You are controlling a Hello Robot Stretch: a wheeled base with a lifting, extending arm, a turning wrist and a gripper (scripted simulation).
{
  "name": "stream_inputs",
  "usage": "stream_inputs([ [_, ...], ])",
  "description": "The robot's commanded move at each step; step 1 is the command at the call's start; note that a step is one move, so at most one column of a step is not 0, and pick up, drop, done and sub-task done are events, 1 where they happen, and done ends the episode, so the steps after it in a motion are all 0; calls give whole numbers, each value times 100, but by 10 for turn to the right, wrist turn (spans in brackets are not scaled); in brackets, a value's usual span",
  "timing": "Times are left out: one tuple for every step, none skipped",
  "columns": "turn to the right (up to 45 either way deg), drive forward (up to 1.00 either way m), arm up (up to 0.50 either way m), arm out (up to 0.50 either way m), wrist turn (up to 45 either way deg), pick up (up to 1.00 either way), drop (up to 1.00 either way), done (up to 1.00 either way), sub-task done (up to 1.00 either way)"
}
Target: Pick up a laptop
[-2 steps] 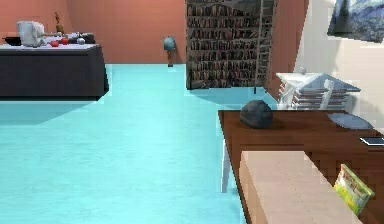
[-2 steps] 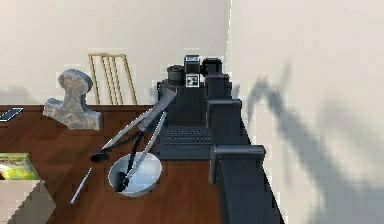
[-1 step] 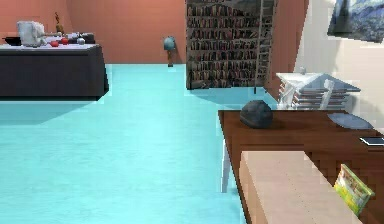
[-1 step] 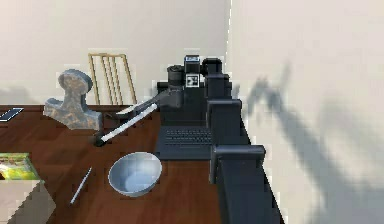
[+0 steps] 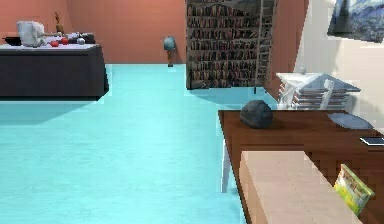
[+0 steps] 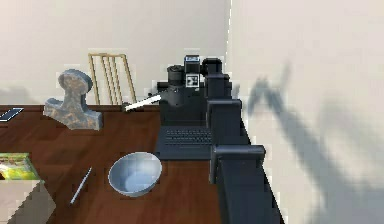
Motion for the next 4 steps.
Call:
stream_inputs([
  [0, 0, 0, 0, 360, 0, 0, 0, 0],
  [0, 0, -30, 0, 0, 0, 0, 0, 0],
  [0, 0, 0, 0, 0, 100, 0, 0, 0],
  [0, 0, 10, 0, 0, 0, 0, 0, 0],
])
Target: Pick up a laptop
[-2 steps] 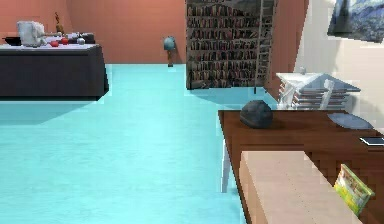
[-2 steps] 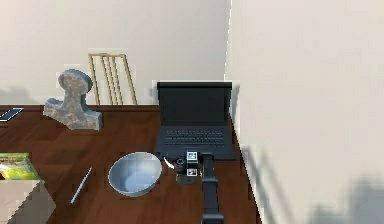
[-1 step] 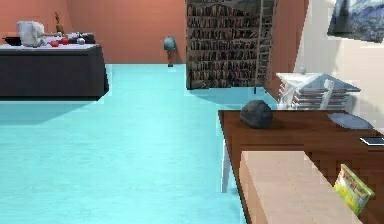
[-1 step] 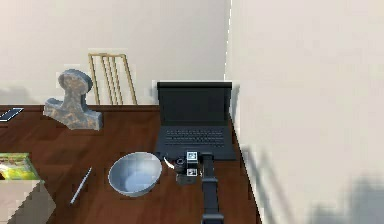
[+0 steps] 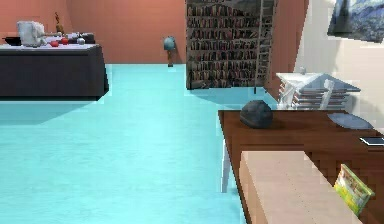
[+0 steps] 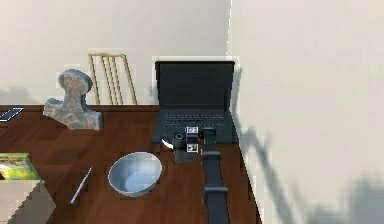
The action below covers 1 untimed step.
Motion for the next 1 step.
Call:
stream_inputs([
  [0, 0, 0, 0, 0, 0, 0, 100, 0],
])
